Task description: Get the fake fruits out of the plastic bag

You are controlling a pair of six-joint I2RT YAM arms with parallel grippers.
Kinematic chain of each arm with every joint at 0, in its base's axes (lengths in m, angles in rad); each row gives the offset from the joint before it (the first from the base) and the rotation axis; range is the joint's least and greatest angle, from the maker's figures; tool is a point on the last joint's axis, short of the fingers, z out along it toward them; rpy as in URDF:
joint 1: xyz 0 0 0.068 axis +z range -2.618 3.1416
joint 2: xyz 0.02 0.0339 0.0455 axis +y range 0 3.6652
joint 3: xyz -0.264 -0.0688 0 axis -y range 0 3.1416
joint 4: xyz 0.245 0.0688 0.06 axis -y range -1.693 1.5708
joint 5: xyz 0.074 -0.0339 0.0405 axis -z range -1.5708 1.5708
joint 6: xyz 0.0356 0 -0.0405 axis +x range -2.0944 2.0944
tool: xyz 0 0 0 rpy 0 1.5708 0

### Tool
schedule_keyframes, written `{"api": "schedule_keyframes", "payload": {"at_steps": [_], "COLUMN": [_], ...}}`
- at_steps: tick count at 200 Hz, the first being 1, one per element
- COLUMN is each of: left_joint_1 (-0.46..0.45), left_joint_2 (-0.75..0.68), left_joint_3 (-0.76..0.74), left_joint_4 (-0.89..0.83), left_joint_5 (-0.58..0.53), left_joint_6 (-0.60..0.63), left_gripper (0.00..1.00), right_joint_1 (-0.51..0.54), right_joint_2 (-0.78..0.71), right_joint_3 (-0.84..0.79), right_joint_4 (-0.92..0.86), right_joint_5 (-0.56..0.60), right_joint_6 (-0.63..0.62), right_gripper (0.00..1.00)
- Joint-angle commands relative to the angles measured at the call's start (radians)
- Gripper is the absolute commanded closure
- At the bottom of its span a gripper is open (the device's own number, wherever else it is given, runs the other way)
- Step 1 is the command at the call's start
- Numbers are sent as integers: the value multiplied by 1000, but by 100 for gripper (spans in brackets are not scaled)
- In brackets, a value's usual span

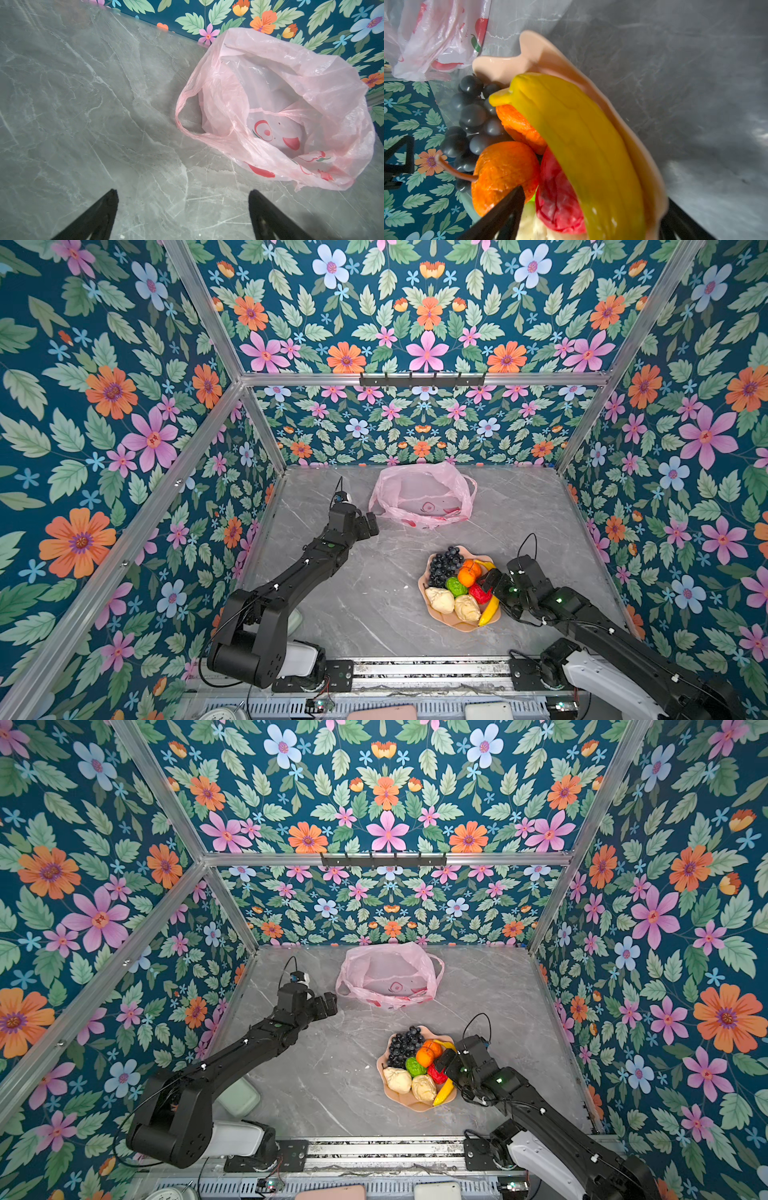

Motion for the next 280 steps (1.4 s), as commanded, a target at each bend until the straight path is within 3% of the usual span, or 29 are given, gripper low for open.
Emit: {"api": "schedule_keyframes", "payload": {"at_steps": [1, 84, 166, 242, 280], "left_joint_1": [4, 20, 24, 25, 25], "left_joint_2": [-16, -111, -143, -142, -157], "left_joint_3": [-13, -99, -138, -141, -137], "left_joint_4": [-7, -22, -21, -7, 12], "left_joint_5": [-27, -79, -89, -105, -228], "left_joint_6": [17, 13, 7, 5, 17], "left_gripper": [0, 0, 0, 0, 0], "right_joint_1": [7, 49, 89, 93, 74], "right_joint_2": [46, 299, 547, 517, 432], "right_joint_3": [22, 132, 300, 335, 394], "right_joint_4": [97, 279, 352, 177, 19], "right_joint_5": [12, -11, -32, 70, 206], "right_joint_6": [-3, -8, -35, -78, -251], "right_gripper": [7, 7, 7, 1, 1]}}
